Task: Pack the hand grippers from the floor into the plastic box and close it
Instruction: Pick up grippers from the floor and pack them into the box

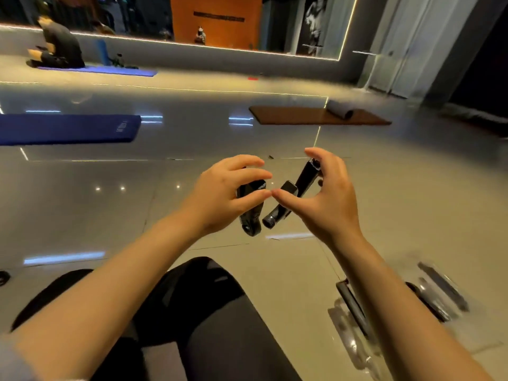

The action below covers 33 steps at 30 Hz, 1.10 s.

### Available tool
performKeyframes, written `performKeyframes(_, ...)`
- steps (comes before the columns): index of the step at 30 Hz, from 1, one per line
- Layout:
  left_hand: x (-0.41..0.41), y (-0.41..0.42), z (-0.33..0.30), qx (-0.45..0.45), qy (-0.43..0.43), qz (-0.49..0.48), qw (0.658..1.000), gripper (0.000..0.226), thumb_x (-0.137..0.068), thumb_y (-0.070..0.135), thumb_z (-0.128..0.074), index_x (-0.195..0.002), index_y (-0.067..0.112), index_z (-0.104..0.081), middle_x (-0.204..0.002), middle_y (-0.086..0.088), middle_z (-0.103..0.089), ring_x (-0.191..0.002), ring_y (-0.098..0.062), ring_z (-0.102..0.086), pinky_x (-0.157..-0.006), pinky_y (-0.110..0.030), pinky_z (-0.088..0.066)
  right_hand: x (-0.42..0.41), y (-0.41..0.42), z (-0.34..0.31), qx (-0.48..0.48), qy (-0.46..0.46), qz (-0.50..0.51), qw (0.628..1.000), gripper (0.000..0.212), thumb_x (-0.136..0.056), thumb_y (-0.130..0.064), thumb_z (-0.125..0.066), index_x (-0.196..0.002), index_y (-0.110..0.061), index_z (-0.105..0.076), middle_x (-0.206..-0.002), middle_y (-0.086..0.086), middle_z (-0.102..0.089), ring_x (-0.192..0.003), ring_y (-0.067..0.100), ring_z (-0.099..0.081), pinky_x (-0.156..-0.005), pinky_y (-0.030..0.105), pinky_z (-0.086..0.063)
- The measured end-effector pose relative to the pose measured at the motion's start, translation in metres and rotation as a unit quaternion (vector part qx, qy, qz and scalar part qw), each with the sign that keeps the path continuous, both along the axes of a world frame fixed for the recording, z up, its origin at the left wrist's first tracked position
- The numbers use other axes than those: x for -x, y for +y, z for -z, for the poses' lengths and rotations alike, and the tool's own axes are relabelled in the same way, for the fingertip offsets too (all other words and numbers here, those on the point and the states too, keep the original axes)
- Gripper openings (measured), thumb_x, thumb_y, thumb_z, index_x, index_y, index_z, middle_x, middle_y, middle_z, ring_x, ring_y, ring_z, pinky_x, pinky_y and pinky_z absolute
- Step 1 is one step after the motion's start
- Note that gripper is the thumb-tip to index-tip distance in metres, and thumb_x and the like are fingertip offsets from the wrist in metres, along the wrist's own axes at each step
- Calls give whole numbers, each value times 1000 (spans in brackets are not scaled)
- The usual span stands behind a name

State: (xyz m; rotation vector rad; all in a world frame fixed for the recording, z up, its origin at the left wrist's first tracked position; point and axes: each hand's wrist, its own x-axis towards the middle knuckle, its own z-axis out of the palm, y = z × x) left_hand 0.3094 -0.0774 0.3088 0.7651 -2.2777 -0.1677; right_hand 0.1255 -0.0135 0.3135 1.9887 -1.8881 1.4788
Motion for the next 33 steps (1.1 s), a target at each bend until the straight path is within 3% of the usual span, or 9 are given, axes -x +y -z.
performKeyframes(6,86,36,-8,-12,32,94,995,39,-84,50,-52,-112,27,-66,-135,4,-48,-112,-4,-42,-89,-26,-40,73,72,-4,4,-2,110,994,75,-65,-48,-80,-128,-24,-47,-124,-4,-51,-104,8,-47,-76,12,-40)
performKeyframes(12,151,65,-2,-37,27,169,985,47,-84,48,-60,-128,32,-53,-127,5,-50,-106,-3,-46,-89,-26,-47,116,126,6,-8,-8,182,983,74,-65,-53,-77,-126,-25,-48,-122,-5,-51,-105,12,-51,-81,24,-46)
performKeyframes(16,182,78,5,-61,3,214,975,42,-82,51,-57,-120,33,-59,-121,9,-48,-106,-4,-47,-88,-24,-46,145,154,15,-20,-22,232,972,73,-64,-48,-79,-126,-26,-48,-125,-4,-50,-109,11,-49,-84,23,-44)
performKeyframes(22,215,71,29,-107,-27,249,962,34,-82,49,-59,-107,28,-66,-112,9,-52,-101,-6,-50,-84,-23,-47,190,171,39,-61,-77,315,944,72,-62,-48,-82,-124,-33,-50,-125,-10,-48,-108,8,-47,-85,27,-43)
performKeyframes(26,235,44,62,-171,-49,245,953,30,-79,47,-61,-102,29,-68,-104,14,-50,-96,-3,-50,-81,-15,-41,212,163,81,-103,-139,357,918,71,-58,-47,-83,-121,-38,-51,-122,-11,-47,-108,9,-48,-91,31,-44)
performKeyframes(29,255,27,77,-188,-54,234,953,26,-80,42,-66,-101,28,-69,-105,13,-51,-97,-6,-52,-79,-13,-40,227,150,108,-149,-163,376,900,73,-60,-44,-84,-124,-39,-50,-126,-8,-44,-111,9,-46,-89,26,-39)
performKeyframes(33,267,15,81,-176,-56,224,957,41,-75,60,-54,-100,30,-68,-105,13,-52,-96,-8,-54,-79,-20,-44,253,141,127,-215,-162,365,891,76,-58,-49,-83,-125,-38,-49,-124,-11,-38,-107,8,-44,-89,27,-41)
